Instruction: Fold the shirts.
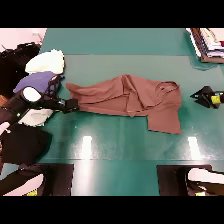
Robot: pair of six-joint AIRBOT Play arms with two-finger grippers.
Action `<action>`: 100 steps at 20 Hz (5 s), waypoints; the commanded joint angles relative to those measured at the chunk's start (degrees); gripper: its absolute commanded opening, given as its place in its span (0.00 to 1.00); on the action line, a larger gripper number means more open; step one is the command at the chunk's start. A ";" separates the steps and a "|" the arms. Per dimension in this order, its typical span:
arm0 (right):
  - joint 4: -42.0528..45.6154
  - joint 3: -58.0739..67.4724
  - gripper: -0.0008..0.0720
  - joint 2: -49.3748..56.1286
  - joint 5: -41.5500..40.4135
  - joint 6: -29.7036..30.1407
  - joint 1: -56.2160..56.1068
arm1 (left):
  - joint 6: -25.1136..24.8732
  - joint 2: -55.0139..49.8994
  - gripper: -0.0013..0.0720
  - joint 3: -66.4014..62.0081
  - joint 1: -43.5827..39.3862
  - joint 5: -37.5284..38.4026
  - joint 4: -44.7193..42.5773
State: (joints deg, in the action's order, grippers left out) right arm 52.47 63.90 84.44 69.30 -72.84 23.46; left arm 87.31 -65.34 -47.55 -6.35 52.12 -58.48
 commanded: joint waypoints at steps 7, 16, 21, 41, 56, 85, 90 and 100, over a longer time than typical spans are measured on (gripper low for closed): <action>0.11 -0.02 0.41 8.81 2.19 1.84 -7.67 | -0.70 -0.07 0.05 -1.38 1.38 -1.01 -0.85; -0.44 7.69 0.03 -6.84 4.33 2.84 -9.60 | 1.25 13.60 0.05 -12.85 1.40 1.16 -2.40; -0.37 28.41 0.03 -22.91 3.15 2.82 -8.35 | 1.20 24.28 0.05 -36.02 1.38 1.44 -2.71; 14.84 42.36 0.03 -23.96 15.50 -8.33 -15.21 | 6.71 13.51 0.05 -53.18 1.38 23.02 -11.87; 10.12 48.24 0.03 20.31 0.33 -7.50 -19.12 | -0.83 -28.13 0.05 -39.87 1.40 -11.17 -11.21; 16.06 8.24 0.64 -18.14 8.92 -9.16 -15.69 | 2.93 0.94 0.77 0.44 1.38 20.63 -22.34; 14.60 8.26 0.64 -20.20 9.38 -9.16 -16.46 | 2.91 6.86 0.77 12.07 1.38 16.83 -12.83; 15.17 1.73 0.64 -22.40 12.72 -9.18 -14.25 | 2.71 6.84 0.04 14.73 1.22 8.46 -7.50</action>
State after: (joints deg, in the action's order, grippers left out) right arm 67.37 69.63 63.48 81.28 -82.00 7.79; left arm 90.08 -58.61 -33.12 -5.15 64.01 -67.18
